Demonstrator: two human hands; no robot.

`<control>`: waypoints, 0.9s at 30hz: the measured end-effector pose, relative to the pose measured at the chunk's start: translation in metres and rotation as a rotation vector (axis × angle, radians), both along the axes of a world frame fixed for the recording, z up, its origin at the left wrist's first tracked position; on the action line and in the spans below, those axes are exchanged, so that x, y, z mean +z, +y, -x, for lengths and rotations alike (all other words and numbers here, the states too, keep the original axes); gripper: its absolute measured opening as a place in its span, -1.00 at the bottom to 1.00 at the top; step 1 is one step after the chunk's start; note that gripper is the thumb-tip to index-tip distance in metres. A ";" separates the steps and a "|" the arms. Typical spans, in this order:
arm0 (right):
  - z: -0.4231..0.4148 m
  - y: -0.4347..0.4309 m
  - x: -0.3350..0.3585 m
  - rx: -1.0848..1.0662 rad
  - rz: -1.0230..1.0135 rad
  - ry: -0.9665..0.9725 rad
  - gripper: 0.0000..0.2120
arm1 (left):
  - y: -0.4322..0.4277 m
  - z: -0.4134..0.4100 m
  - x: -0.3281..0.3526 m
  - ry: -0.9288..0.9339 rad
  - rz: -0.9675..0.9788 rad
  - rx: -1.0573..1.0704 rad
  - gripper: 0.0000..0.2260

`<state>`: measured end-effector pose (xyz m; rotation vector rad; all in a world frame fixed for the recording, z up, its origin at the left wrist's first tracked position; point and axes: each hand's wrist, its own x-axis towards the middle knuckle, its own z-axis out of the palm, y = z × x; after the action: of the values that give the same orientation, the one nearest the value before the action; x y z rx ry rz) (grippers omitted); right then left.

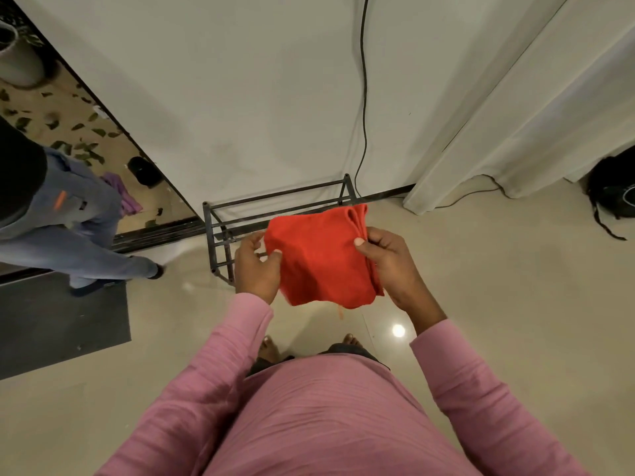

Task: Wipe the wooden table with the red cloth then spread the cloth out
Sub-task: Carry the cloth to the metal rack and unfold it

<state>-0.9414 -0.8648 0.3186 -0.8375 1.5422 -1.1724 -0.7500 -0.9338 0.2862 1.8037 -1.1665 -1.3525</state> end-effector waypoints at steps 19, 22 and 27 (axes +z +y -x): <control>0.000 0.005 -0.011 -0.244 -0.167 0.127 -0.66 | 0.004 0.016 0.013 0.341 -0.111 -0.012 -0.82; 0.020 0.005 -0.020 -0.458 -0.206 0.098 -0.65 | -0.009 0.000 0.010 0.224 0.051 0.055 -0.81; 0.054 0.011 -0.029 -0.532 -0.261 0.177 -0.69 | -0.027 -0.028 0.010 0.046 0.198 0.101 -0.87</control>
<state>-0.9950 -0.8534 0.2897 -0.3690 2.0928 -1.2475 -0.7223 -0.9605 0.2959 1.6594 -1.1269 -1.1717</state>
